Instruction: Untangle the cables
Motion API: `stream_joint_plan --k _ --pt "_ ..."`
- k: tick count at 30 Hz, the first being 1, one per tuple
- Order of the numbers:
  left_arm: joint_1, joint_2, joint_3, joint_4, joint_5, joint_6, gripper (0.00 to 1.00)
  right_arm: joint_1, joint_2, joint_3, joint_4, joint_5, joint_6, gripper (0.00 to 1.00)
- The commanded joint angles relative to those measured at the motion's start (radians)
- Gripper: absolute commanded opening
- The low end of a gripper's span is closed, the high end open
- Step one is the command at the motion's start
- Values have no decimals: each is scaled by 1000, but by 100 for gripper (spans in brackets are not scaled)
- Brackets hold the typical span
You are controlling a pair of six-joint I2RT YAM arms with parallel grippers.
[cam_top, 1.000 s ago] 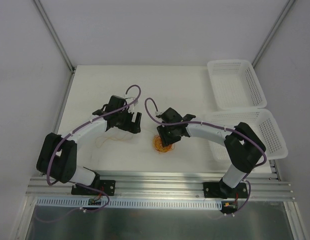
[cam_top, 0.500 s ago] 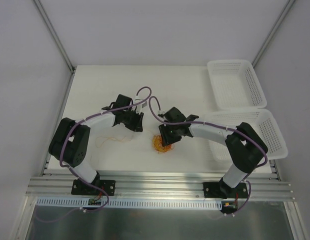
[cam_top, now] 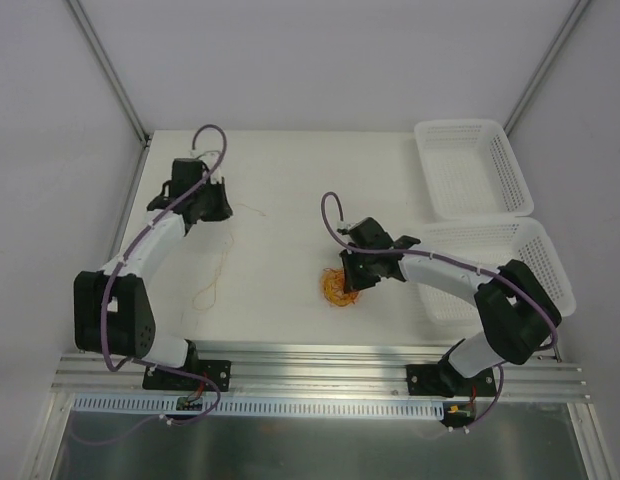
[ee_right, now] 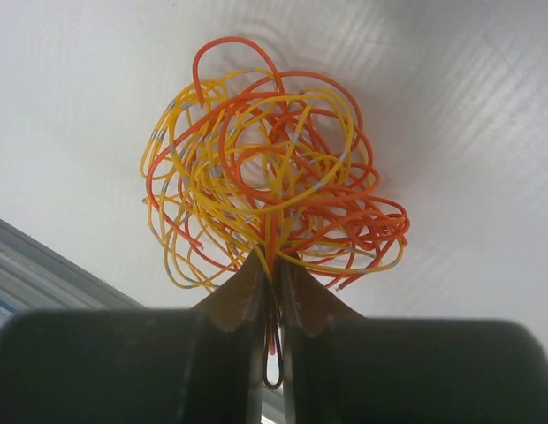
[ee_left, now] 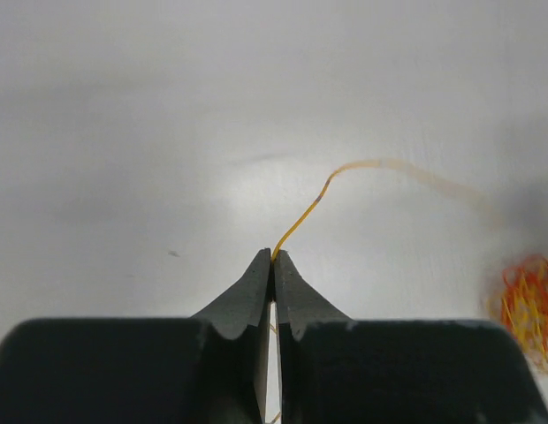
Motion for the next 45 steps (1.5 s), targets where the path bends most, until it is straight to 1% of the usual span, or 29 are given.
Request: stream_joint_plan --k 1,4,6,7,8,9,11,12,14,15,18,21,22,23,26,28,32,37,39,43,45 --pt "119 -99 92 -117 -242 -113 0 -22 -76 -19 -22 39 14 3" --pt "175 -117 130 -168 -272 -141 0 -29 -99 4 -46 54 13 3" --pt "178 -139 144 -191 -264 -143 0 -28 -99 30 -65 55 11 3" --pt "178 -148 147 -191 -188 -152 0 -28 -93 44 -68 45 11 5" --pt "178 -156 147 -191 -159 -173 0 -29 -88 71 -69 39 14 9" --pt "178 -169 149 -191 -120 -188 0 -28 -84 85 -68 33 16 18" --pt "178 -182 146 -191 -28 -239 0 -26 -73 134 -77 28 17 30" --pt "178 -194 144 -191 -1 -257 0 -26 -74 150 -80 24 17 42" --pt "178 -206 137 -191 71 -306 0 -25 -90 177 -83 6 14 54" --pt "176 -219 132 -191 85 -322 0 -23 -99 200 -82 2 16 65" --pt "144 -245 127 -189 113 -376 0 -8 -134 228 -60 1 10 75" --pt "95 -258 127 -189 118 -457 0 21 -168 230 19 -62 17 76" --pt "81 -259 129 -189 115 -480 0 30 -170 227 76 -76 23 76" --pt "71 -265 129 -188 112 -535 0 41 -171 227 107 -88 37 76" --pt "15 -268 137 -180 93 -624 0 86 -154 237 203 -119 57 76" --pt "-21 -269 143 -176 75 -656 0 113 -136 254 262 -129 63 75" --pt "-55 -269 147 -171 46 -731 0 146 -121 276 343 -143 85 74" --pt "-86 -278 143 -162 30 -779 0 164 -75 311 354 -113 89 74" --pt "-94 -288 135 -154 24 -790 0 164 -50 322 354 -99 94 73" --pt "-104 -308 120 -142 21 -814 0 166 -6 346 359 -99 95 66" --pt "-106 -317 111 -139 21 -825 0 166 16 363 356 -102 95 60"
